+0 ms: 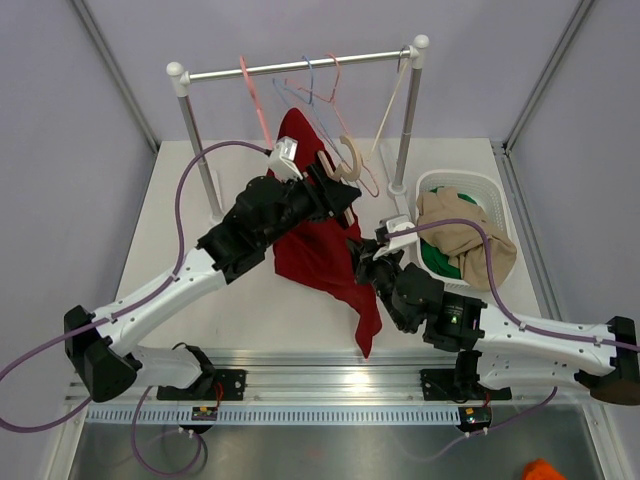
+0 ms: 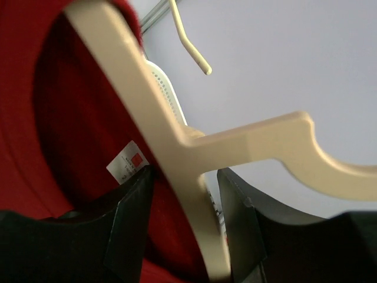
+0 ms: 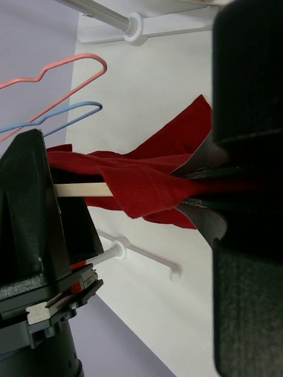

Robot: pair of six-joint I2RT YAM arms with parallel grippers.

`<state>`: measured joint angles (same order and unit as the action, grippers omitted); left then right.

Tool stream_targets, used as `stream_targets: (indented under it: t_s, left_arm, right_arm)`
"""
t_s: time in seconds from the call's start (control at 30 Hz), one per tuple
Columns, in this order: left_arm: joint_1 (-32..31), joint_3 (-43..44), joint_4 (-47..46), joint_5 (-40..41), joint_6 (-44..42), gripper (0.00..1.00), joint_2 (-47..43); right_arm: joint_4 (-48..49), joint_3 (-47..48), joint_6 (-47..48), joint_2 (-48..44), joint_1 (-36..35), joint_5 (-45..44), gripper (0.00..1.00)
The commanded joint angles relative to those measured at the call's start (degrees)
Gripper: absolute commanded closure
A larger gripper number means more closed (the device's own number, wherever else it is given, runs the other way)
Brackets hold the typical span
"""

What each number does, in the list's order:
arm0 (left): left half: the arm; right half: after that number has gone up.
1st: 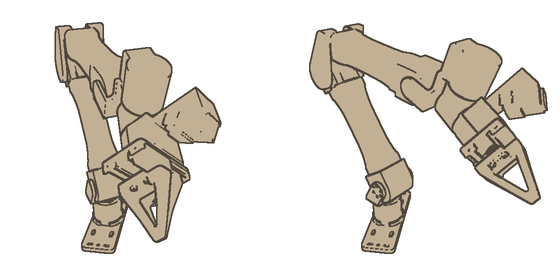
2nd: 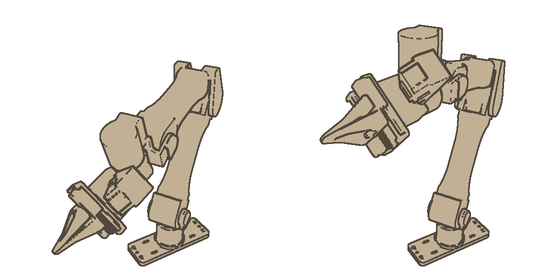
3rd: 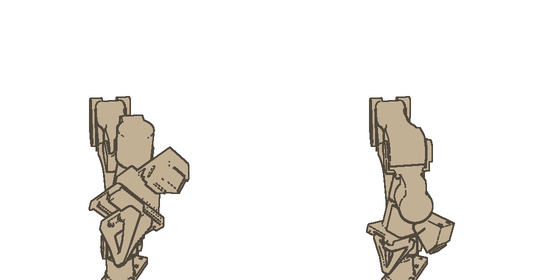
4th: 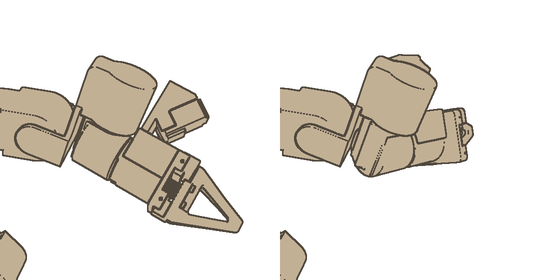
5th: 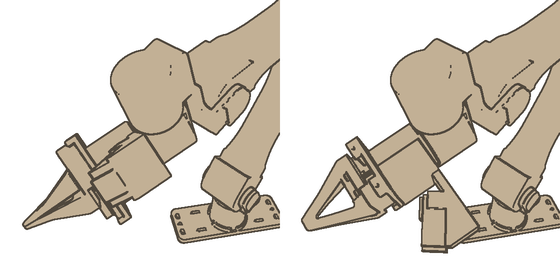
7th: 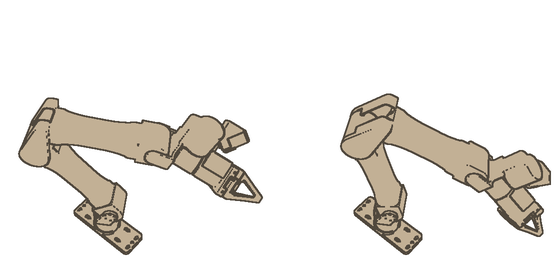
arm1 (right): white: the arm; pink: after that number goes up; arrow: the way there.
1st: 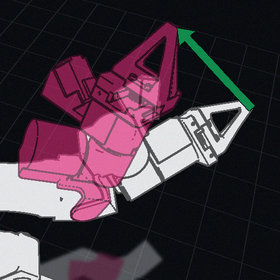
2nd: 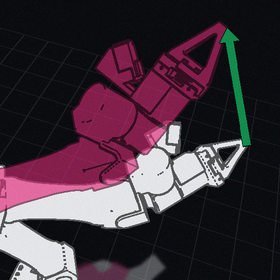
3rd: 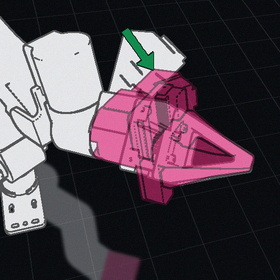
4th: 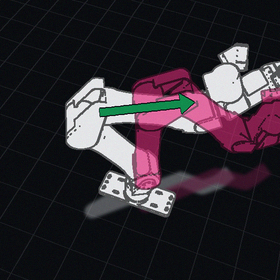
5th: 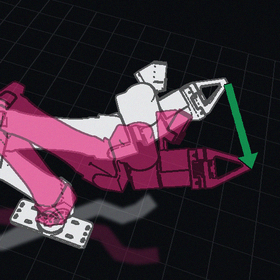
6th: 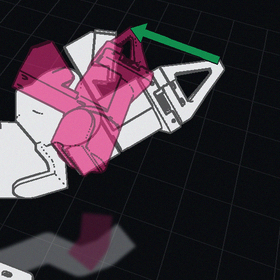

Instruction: Remove the t-shirt from the hanger

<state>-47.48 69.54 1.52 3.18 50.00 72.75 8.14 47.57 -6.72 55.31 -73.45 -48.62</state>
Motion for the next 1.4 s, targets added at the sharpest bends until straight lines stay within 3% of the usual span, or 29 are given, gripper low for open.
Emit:
stream_targets:
  t_s: [0.0, 0.2, 0.33, 0.37, 0.43, 0.47, 0.57, 0.7, 0.77, 0.97, 1.13, 1.23, 1.27, 1.37]
  left_arm:
    - [-0.77, 1.66, -6.09, -0.1, 0.19, 0.5, -0.86]
    - [-1.56, -0.98, -6.97, -0.46, 1.24, 0.6, -2.79]
    - [-1.73, -2.91, -6.88, -0.02, 1.07, 0.79, -4.98]
    - [-1.73, -3.35, -6.88, 0.33, 0.98, 0.86, -5.51]
    - [-1.73, -3.88, -6.71, 0.69, 0.63, 0.91, -7.27]
    - [-1.73, -3.97, -5.92, 1.12, 0.45, 0.94, -7.88]
    - [-1.73, -4.23, -5.39, 1.91, -0.43, 1.0, -10.08]
    - [-1.73, -4.15, -5.65, 3.67, -2.01, 1.0, -12.02]
    - [-1.65, -3.97, -6.87, 4.29, -2.45, 1.0, -12.54]
    - [-1.73, -1.86, -8.02, 4.46, -3.15, 1.0, -11.76]
    - [-1.65, -1.42, -7.93, 5.35, -4.12, 1.0, -12.37]
    - [-1.65, -2.39, -8.55, 4.91, -3.42, 1.0, -13.16]
    - [-1.73, -2.91, -8.72, 4.73, -3.24, 1.0, -13.25]
    - [-1.65, -3.36, -8.64, 4.73, -2.98, 1.0, -14.48]
  right_arm:
    - [3.63, 1.47, -1.37, 0.23, -0.73, -2.88, 1.0]
    - [2.5, 3.23, -1.54, 3.66, -0.73, -3.76, 1.0]
    - [1.27, 4.02, -3.03, 4.63, -0.73, -3.06, 0.96]
    - [0.83, 4.02, -3.3, 4.37, -0.73, -2.45, 0.9]
    - [-0.84, 4.28, -5.14, 3.93, -0.73, 0.27, 0.71]
    - [-2.85, 4.28, -5.75, 3.23, -0.73, 1.24, 0.53]
    - [-7.69, 3.41, -9.09, 1.39, -0.73, 4.84, 0.21]
    - [-11.83, 0.6, -13.92, -2.04, -1.17, 14.66, 0.01]
    - [-12.53, -1.6, -15.07, -3.88, -1.96, 18.19, 0.0]
    - [-14.21, -3.71, -18.59, -3.98, -4.59, 20.41, 0.04]
    - [-12.98, -3.45, -17.8, -1.79, -7.67, 18.13, 0.16]
    - [-11.06, -3.8, -16.92, -1.52, -8.9, 15.23, 0.4]
    - [-10.52, -4.15, -17.1, -2.04, -9.16, 14.53, 0.6]
    - [-10.86, -4.59, -17.89, -2.66, -9.52, 12.94, 0.93]
